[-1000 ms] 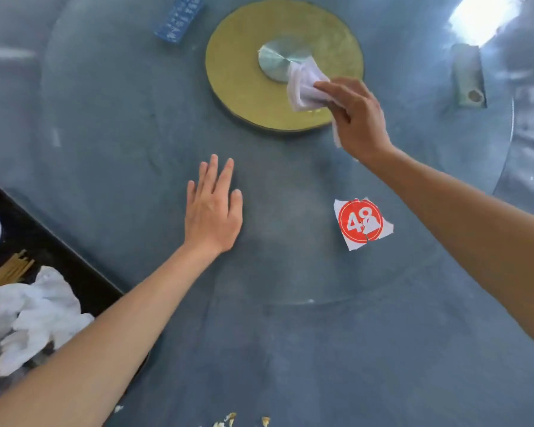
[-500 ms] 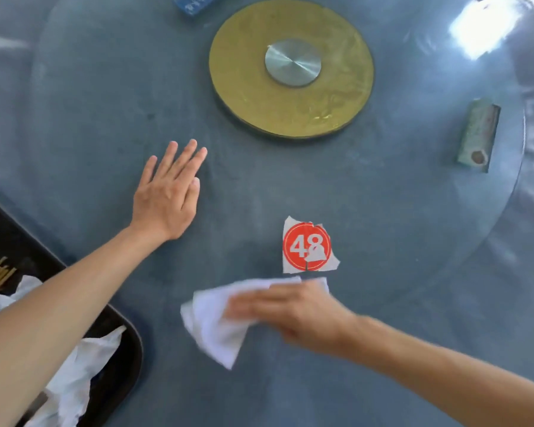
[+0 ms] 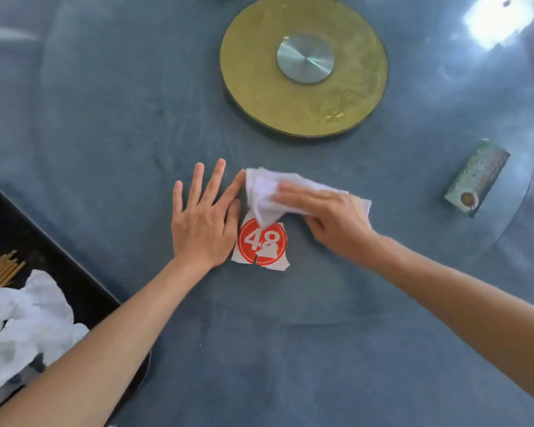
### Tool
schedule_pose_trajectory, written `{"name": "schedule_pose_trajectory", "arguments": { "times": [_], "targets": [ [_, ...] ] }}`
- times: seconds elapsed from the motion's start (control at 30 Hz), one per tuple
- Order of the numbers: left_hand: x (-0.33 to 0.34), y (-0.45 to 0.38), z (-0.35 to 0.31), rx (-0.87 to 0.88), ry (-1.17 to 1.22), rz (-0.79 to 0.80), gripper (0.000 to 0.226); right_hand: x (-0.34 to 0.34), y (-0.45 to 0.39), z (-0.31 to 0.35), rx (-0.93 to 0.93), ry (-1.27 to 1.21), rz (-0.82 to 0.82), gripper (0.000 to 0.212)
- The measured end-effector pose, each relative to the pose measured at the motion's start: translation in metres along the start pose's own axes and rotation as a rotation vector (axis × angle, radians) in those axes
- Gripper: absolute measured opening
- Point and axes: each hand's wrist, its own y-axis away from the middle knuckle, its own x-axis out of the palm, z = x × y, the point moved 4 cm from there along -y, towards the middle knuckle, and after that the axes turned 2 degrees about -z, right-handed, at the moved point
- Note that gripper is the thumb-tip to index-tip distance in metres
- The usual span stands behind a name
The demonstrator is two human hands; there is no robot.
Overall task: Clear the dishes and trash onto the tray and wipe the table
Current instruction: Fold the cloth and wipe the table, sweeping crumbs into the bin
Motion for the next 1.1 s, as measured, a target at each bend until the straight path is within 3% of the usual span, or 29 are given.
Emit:
{"name": "schedule_pose_trajectory", "arguments": {
  "times": [0.13, 0.2, 0.3, 0.4, 0.47, 0.53, 0.67, 0.8, 0.87, 0.93, 1.03, 1.1],
  "targets": [
    [-0.003, -0.014, 0.025, 0.058, -0.012, 0.012, 0.052, 0.041, 0.097, 0.078, -0.358, -0.178, 0.288, 0.085],
    [-0.01, -0.022, 0.036, 0.09, -0.014, 0.043, 0.052, 0.035, 0.099, 0.086, -0.356, -0.222, 0.298, 0.086],
    [-0.022, -0.033, 0.049, 0.052, 0.002, 0.106, 0.053, -0.006, 0.039, 0.052, -0.09, -0.251, -0.036, 0.069],
    [-0.03, -0.031, 0.02, -0.071, 0.111, 0.08, 0.055, -0.057, -0.042, -0.017, 0.168, -0.019, -0.279, 0.053],
    [-0.027, -0.01, -0.024, -0.074, 0.213, 0.053, 0.055, -0.07, -0.075, -0.055, 0.374, 0.108, -0.218, 0.052],
    [-0.016, 0.014, -0.056, -0.052, 0.186, 0.056, 0.055, -0.055, -0.076, -0.057, 0.434, 0.152, -0.124, 0.056],
    [-0.004, 0.015, -0.035, -0.025, 0.096, 0.008, 0.058, -0.002, -0.003, 0.014, 0.055, 0.035, -0.015, 0.055],
    [-0.005, 0.001, -0.002, 0.049, 0.131, 0.008, 0.056, 0.023, 0.095, 0.065, -0.272, -0.129, 0.363, 0.081],
    [-0.01, -0.009, 0.012, 0.085, 0.134, 0.024, 0.055, 0.017, 0.11, 0.074, -0.455, -0.135, 0.464, 0.082],
    [-0.018, -0.019, 0.028, 0.122, 0.112, 0.047, 0.056, -0.004, 0.084, 0.061, -0.439, -0.13, 0.322, 0.069],
    [-0.028, -0.031, 0.041, 0.051, 0.074, 0.04, 0.056, -0.051, -0.007, 0.003, -0.154, -0.024, -0.061, 0.046],
    [-0.031, -0.033, 0.025, -0.072, 0.115, 0.024, 0.056, -0.079, -0.065, -0.044, 0.064, 0.163, -0.177, 0.043]
  ]
}}
